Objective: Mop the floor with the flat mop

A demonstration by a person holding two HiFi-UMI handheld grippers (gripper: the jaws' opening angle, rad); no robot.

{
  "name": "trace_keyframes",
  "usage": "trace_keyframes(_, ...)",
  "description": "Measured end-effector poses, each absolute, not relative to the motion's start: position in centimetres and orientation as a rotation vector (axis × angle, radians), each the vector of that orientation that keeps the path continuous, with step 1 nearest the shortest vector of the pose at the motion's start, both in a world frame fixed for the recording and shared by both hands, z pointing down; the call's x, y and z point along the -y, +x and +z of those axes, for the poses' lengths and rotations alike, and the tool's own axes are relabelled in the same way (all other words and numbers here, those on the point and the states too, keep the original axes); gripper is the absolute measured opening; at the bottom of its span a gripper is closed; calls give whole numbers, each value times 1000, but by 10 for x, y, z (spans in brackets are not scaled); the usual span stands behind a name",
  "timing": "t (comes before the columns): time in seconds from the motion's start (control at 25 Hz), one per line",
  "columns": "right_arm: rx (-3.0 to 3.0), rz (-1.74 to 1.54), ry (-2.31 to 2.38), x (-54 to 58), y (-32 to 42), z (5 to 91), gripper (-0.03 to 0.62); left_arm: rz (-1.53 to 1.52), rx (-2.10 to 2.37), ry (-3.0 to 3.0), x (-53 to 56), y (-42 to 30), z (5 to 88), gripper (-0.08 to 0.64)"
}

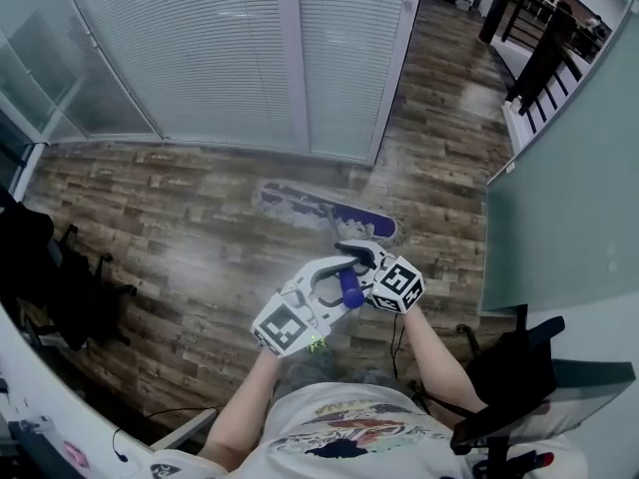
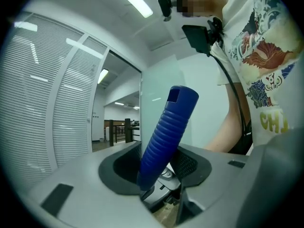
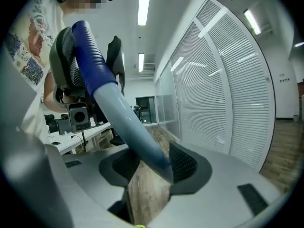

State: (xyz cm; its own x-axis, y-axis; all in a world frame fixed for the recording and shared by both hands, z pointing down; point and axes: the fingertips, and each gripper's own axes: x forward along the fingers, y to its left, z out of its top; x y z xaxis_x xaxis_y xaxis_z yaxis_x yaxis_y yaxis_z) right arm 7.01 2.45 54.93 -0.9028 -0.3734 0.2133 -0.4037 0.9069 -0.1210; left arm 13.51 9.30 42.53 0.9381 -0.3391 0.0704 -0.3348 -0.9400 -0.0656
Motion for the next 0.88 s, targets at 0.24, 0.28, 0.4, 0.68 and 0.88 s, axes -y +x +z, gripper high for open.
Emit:
trace_keyframes(0.24,2855,215,508,-126,112,568,167,-212,-550,-3050,-195,185,445,166)
trace_keyframes(0.28,2855,215,491,-145,121,570,167,-216,-562,-3050,-214,196,447,167)
trace_keyframes(0.4,2887,243,480,-200,147,569,170,-203,-589,-3052,-267,224,447,170)
trace_keyframes(0.68,2918,251,383,-311,180,561,170,-159,-626,-3090,-370,261,436,173)
trace_keyframes(0.88,2888,237,396,-343,189,572,172,-220,-555,-3079,-406,273,452,179)
